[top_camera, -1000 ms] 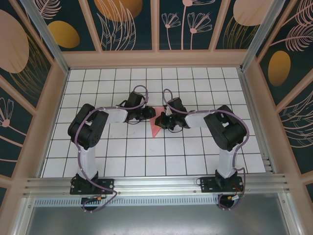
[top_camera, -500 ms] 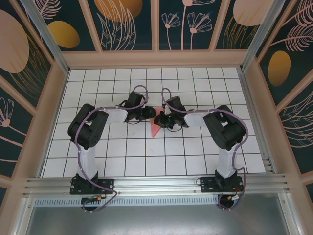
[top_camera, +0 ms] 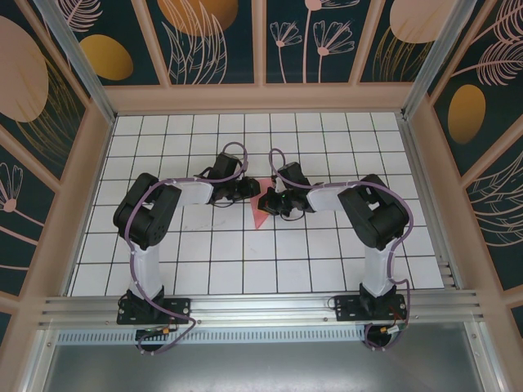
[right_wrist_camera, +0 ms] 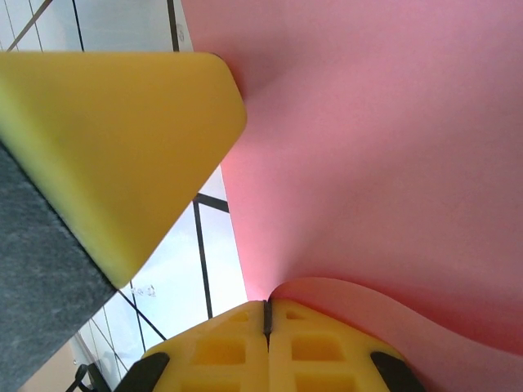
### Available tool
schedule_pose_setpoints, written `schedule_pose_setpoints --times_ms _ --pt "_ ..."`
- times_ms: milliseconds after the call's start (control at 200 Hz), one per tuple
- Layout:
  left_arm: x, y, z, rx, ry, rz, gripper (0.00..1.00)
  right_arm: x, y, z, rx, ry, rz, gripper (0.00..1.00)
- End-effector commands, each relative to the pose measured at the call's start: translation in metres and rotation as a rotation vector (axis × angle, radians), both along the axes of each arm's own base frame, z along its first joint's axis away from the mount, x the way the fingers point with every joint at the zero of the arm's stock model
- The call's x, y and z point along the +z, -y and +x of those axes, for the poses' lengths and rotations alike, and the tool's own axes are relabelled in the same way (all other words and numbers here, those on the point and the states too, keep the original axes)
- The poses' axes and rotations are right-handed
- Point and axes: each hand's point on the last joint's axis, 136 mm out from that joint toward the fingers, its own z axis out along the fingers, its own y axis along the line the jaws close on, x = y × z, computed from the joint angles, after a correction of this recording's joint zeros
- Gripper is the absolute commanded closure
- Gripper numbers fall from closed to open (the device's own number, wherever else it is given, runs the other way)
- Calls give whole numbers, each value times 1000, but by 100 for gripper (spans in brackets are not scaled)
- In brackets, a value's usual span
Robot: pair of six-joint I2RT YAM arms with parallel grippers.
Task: Fold a paper plane with a square sheet of paper (pick it up from the middle)
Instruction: Third fold the triangle at the center of the table.
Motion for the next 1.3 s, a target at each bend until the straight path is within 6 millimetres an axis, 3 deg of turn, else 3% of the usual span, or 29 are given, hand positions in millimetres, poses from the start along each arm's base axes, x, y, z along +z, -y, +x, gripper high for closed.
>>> schedule_pose_setpoints --times_ms 0,445,611,751,891,1096,1216,1296 --pt "-28 -6 -16 -11 -75 30 67 1 -2 4 6 21 -19 100" --pt "-23 -7 -15 1 -72 28 66 -8 0 5 -2 9 -42 99" --pt "-2 -10 -5 42 -28 21 63 -13 2 2 1 -5 -52 97" --pt "19 -26 10 131 5 9 60 -17 3 1 2 -10 -60 95" --pt "28 -43 16 194 17 -9 58 -18 4 -1 5 -13 -61 87" --pt "28 -51 11 209 6 -17 55 -17 4 -3 10 -12 -56 69" --pt "34 -52 14 218 19 -27 54 -18 5 -4 9 -16 -55 68" --pt "26 -54 6 213 -3 -24 55 -18 5 -4 8 -17 -54 68"
